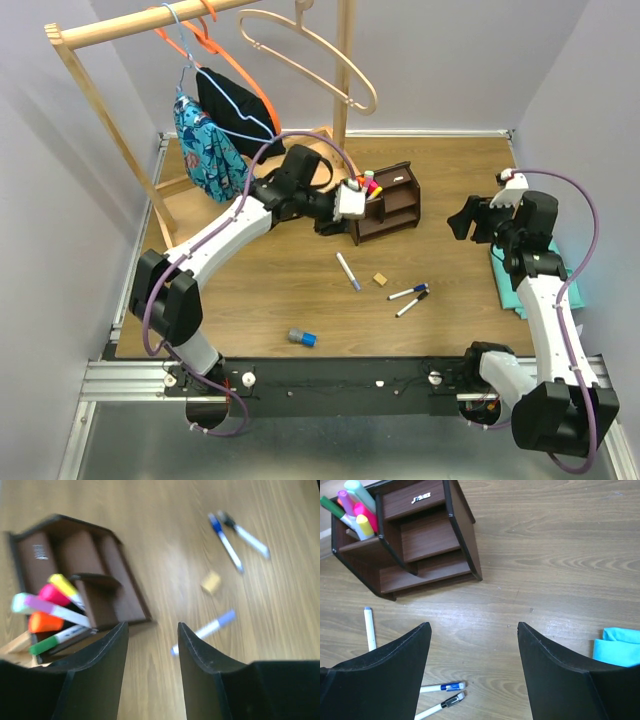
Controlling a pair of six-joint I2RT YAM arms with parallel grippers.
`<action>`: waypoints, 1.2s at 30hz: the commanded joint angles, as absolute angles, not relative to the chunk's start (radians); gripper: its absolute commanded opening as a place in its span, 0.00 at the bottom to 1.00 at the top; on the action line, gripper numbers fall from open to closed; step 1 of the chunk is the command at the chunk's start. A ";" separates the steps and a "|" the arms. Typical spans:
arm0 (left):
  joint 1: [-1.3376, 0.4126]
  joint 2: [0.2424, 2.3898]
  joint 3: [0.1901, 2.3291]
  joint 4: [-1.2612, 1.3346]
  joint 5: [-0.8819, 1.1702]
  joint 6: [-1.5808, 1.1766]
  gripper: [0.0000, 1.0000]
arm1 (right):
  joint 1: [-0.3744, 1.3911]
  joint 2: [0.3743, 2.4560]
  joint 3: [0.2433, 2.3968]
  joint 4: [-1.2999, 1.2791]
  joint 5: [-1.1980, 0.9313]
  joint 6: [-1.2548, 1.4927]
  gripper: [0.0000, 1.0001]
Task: Sort the stationery into containers
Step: Pick up the pen from the center of the board.
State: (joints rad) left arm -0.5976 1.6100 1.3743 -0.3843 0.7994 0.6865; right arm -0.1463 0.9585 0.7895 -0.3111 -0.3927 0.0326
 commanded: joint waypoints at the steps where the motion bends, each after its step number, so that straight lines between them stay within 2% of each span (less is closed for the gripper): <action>1: -0.638 1.725 1.491 -1.142 0.752 1.449 0.50 | -0.155 0.920 0.767 -0.347 -0.431 0.008 0.77; 4: -0.678 1.772 1.500 -1.183 0.654 1.537 0.46 | -0.155 0.905 0.764 -0.348 -0.433 0.014 0.77; 10: -0.773 1.825 1.468 -1.114 0.508 1.623 0.45 | -0.155 0.879 0.762 -0.365 -0.431 0.012 0.77; 26: -0.853 2.022 1.592 -1.005 0.434 1.551 0.44 | -0.155 0.859 0.739 -0.376 -0.434 0.009 0.78; 36: -0.864 2.114 1.677 -1.025 0.419 1.532 0.41 | -0.155 0.874 0.733 -0.371 -0.439 0.009 0.78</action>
State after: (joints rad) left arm -0.8536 2.0769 1.6516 -1.0023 0.4377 1.5440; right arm -0.1463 0.8696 0.7429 -0.3611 -0.4145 0.0242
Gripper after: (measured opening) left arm 0.426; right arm 0.776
